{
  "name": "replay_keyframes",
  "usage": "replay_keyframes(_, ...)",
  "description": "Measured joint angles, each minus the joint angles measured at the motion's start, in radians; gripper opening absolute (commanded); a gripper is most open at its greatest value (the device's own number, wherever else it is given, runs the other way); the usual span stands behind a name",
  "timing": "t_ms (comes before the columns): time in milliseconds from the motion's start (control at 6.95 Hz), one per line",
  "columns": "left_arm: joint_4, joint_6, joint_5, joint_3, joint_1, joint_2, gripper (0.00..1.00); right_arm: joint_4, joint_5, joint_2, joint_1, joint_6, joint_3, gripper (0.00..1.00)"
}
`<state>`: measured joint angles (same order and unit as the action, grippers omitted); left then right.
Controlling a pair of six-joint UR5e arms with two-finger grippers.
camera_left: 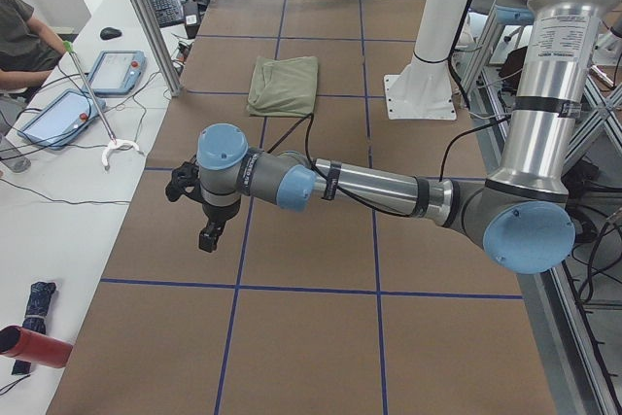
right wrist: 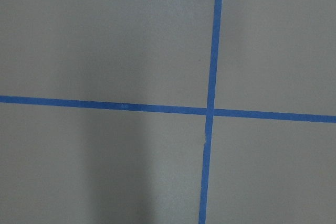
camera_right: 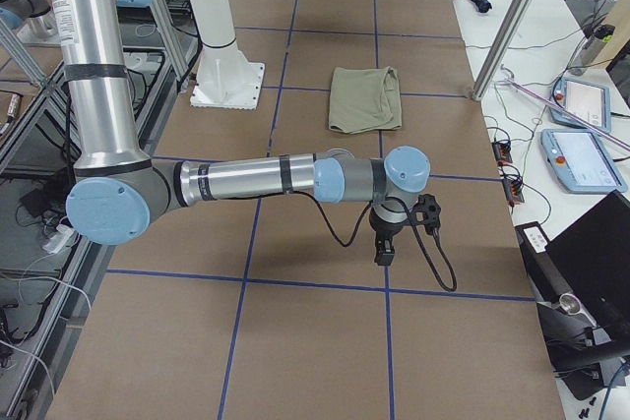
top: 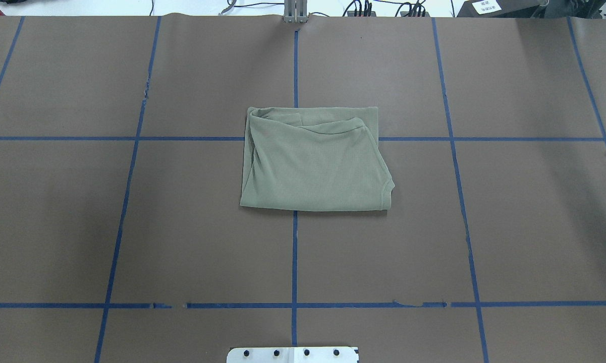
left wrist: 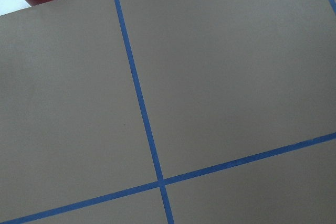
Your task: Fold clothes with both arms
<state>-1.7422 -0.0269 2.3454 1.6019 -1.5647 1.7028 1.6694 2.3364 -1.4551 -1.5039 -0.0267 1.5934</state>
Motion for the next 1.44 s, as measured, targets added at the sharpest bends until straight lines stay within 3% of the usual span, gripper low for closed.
replay_keyframes(863, 0.033, 0.009, -0.004, -0.07, 0.0, -0.029, 1.0, -0.004, 0.007, -0.004, 0.002, -0.004, -0.006, 1.0)
replay_keyframes(1439, 0.128, 0.01, -0.008, -0.055, -0.001, -0.05, 1.0, -0.006, 0.01, -0.018, 0.002, -0.004, -0.005, 1.0)
